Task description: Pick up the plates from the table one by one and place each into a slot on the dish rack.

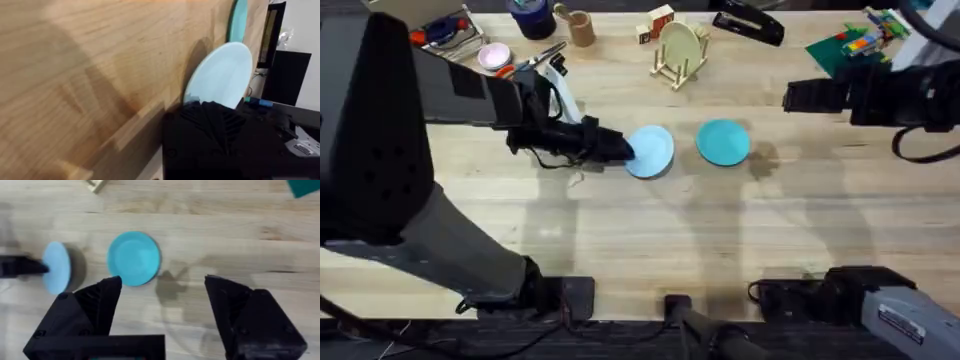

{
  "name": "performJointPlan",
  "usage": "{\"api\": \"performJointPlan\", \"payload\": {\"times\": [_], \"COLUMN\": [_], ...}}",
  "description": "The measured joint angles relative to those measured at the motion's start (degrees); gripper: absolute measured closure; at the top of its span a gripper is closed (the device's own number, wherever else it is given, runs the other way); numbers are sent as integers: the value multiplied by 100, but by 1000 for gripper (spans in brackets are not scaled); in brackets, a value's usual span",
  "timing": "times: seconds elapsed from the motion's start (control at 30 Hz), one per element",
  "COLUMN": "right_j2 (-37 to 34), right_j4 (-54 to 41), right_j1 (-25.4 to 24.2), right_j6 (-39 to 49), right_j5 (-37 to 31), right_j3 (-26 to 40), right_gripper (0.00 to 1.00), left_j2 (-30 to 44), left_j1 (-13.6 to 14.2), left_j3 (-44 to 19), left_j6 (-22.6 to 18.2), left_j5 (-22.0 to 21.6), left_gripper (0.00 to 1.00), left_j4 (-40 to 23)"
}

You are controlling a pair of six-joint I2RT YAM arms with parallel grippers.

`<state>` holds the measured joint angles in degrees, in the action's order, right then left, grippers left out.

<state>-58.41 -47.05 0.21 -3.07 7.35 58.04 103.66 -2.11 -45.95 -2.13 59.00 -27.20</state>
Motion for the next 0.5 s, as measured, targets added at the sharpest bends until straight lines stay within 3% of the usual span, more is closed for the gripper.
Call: {"api": "performJointPlan", "payload": {"times": [0.27,0.5], "right_j2": [-329,-1062], "right_j4": [4,281], "right_j1": [50,579], "right_j6": [-16,-36], "right_j5": [1229,1622], "right_j3": [9,9], "right_gripper": [5,6], "left_j2": [0,0], "left_j1": [0,0], "left_j3": [0,0], "left_j6": [0,0], "left_j5": [-4,-7], "left_gripper": [959,958], "left_j4": [0,0]}}
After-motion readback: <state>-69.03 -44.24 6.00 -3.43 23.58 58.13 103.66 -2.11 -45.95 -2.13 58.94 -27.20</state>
